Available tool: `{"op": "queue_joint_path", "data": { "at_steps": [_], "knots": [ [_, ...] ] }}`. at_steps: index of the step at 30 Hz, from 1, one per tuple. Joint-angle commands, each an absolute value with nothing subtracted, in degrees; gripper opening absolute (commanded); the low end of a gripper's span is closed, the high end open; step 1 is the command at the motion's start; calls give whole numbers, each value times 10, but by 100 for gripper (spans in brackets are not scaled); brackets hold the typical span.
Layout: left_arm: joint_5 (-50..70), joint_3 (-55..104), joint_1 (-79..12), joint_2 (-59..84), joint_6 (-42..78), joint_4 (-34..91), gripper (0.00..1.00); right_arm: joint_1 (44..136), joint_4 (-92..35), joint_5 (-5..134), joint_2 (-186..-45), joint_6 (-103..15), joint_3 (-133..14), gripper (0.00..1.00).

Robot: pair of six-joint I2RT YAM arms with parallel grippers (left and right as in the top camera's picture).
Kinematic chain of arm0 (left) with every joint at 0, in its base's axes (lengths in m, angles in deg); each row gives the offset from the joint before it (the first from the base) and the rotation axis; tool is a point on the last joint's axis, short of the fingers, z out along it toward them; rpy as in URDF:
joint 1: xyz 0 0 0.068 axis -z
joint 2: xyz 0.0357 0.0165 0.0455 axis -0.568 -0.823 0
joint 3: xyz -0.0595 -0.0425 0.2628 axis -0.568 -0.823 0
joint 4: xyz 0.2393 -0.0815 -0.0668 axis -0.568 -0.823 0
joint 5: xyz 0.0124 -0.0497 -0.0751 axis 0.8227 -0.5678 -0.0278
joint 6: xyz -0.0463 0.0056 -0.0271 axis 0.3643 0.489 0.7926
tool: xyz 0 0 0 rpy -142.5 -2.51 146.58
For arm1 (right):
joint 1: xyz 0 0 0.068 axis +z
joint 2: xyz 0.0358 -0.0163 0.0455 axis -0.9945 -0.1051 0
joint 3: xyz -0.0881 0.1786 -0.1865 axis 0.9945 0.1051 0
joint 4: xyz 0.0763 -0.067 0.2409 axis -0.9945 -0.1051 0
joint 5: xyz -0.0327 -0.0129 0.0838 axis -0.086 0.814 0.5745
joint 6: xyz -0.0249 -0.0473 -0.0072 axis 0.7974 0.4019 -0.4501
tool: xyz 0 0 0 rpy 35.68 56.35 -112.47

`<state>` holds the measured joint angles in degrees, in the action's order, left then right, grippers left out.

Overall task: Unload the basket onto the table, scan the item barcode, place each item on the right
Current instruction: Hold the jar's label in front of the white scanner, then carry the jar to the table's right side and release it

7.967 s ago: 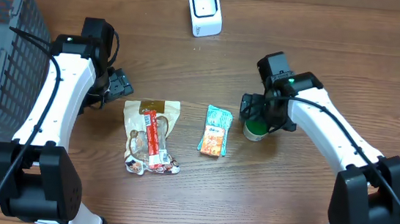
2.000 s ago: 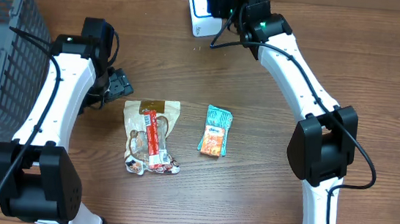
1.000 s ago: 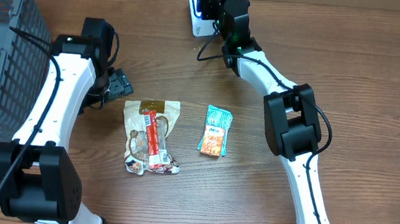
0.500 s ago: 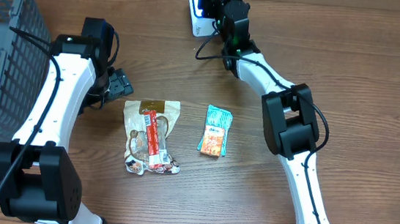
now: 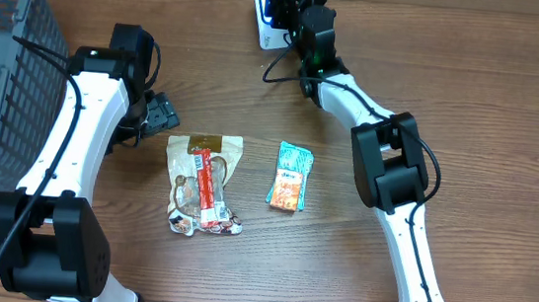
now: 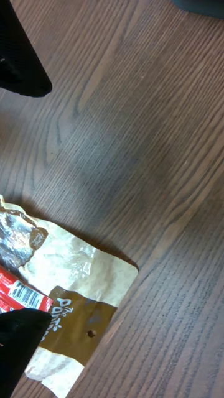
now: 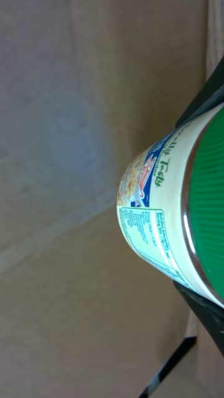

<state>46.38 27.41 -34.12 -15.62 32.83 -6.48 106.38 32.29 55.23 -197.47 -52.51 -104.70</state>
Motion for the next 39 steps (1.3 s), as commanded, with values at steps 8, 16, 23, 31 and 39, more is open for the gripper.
{"op": "queue_joint_path", "data": {
  "at_steps": [8, 16, 23, 31, 39],
  "knots": [
    [467, 282, -342, -154, 330, -63, 100, 1024, -81, 568, -1643, -528, -1059, 4],
    [467, 282, -342, -154, 330, -63, 100, 922, -509, 568, -1512, -528, -1059, 4],
    [467, 282, -342, -154, 330, -63, 100, 800, -783, 568, -1532, -528, -1053, 4],
    [467, 282, -342, -154, 330, -63, 100, 741, -793, 568, -1535, -528, -922, 8],
    [467, 282, -342, -154, 330, -63, 100, 739, -655, 568, -1535, -528, -756, 22]
  ]
}}
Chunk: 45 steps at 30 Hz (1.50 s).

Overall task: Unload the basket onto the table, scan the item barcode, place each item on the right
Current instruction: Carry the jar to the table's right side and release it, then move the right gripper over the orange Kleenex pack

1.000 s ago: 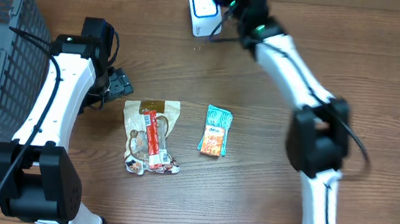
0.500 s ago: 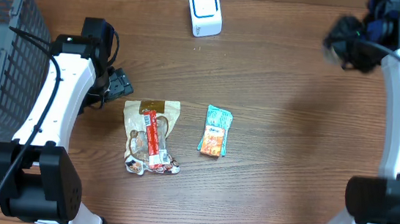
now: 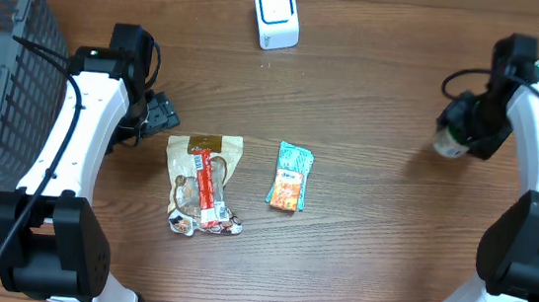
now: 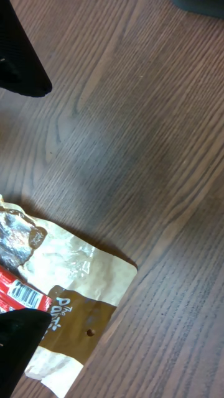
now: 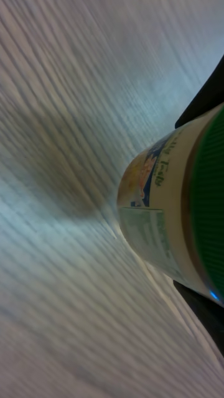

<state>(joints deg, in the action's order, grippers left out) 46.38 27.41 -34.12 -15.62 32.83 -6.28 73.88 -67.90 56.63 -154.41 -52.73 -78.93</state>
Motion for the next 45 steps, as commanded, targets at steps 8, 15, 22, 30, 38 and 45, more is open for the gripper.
{"op": "queue_joint_path", "data": {
  "at_steps": [8, 15, 22, 30, 38, 45],
  "knots": [
    [467, 282, -342, -154, 330, -63, 100, 739, -552, 568, -1535, -528, -658, 42],
    [467, 282, -342, -154, 330, -63, 100, 739, -530, 568, -1535, -528, -633, 100],
    [467, 282, -342, -154, 330, -63, 99, 739, -530, 568, -1535, -528, -637, 100],
    [467, 282, -342, -154, 330, -63, 100, 742, -649, 568, -1530, -527, -791, 100],
    [467, 282, -342, -154, 330, -63, 100, 779, -793, 681, -1530, -497, -944, 97],
    [467, 282, -342, -154, 330, -63, 100, 876, -796, 718, -1531, -497, -901, 68]
  ]
}}
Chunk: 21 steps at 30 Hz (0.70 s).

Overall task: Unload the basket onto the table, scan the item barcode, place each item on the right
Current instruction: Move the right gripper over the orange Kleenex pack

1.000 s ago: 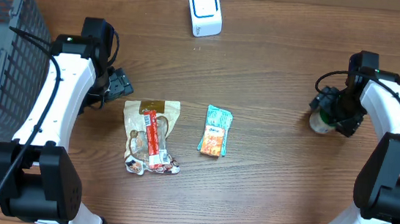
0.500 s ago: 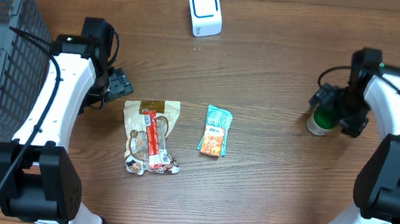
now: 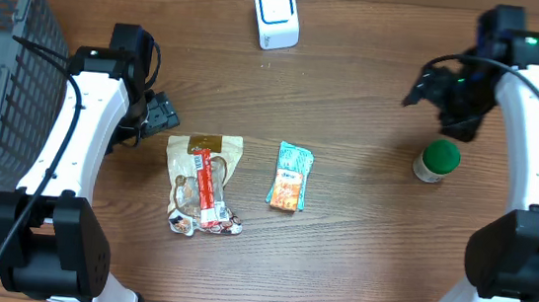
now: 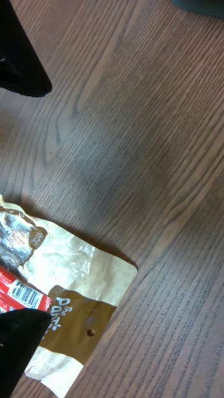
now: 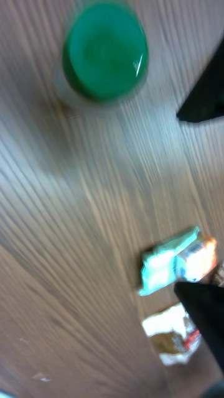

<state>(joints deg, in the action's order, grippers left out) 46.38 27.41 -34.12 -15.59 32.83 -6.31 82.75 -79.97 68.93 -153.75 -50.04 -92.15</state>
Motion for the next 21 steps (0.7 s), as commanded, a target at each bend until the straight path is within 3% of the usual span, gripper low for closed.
{"op": "queue_joint_path", "data": {
  "at_steps": [1, 4, 12, 21],
  "knots": [
    [467, 282, -342, -154, 330, -63, 100, 896, -792, 718, -1531, -497, -892, 59],
    [467, 282, -342, -154, 330, -63, 100, 964, -783, 718, -1531, -497, -857, 53],
    [467, 282, -342, -154, 330, -63, 100, 1142, -726, 717, -1531, -500, -755, 52],
    [467, 282, -342, -154, 330, -63, 100, 1218, -679, 701, -1531, -503, -742, 52]
  ]
}}
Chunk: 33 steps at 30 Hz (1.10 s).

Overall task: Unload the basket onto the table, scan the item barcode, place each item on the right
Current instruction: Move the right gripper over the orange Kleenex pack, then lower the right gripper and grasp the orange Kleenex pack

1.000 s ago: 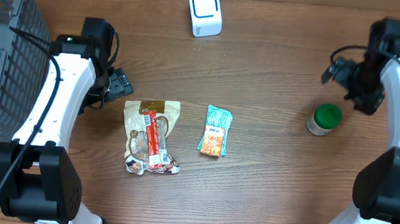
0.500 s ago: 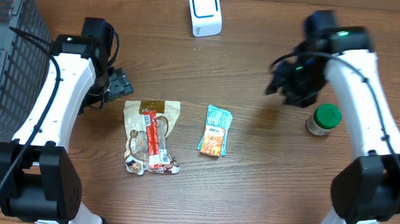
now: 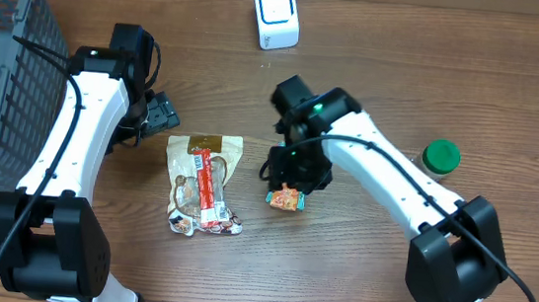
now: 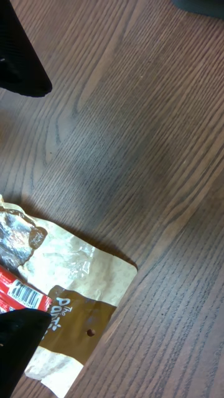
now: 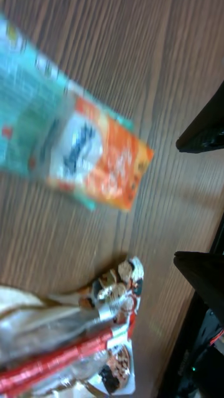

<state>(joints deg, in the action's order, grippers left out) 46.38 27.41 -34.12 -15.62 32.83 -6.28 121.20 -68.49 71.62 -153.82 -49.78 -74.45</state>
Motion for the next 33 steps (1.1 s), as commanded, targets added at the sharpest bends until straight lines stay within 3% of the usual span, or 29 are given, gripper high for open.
{"op": "queue_joint_path", "data": {
  "at_steps": [1, 23, 33],
  "knots": [
    [467, 282, -342, -154, 330, -63, 100, 1219, -678, 688, -1531, -510, -742, 53],
    [467, 282, -342, -154, 330, -63, 100, 1220, -614, 585, -1532, -605, -712, 53],
    [467, 282, -342, -154, 330, -63, 100, 1220, -585, 582, -1533, -648, -654, 47]
  ]
}}
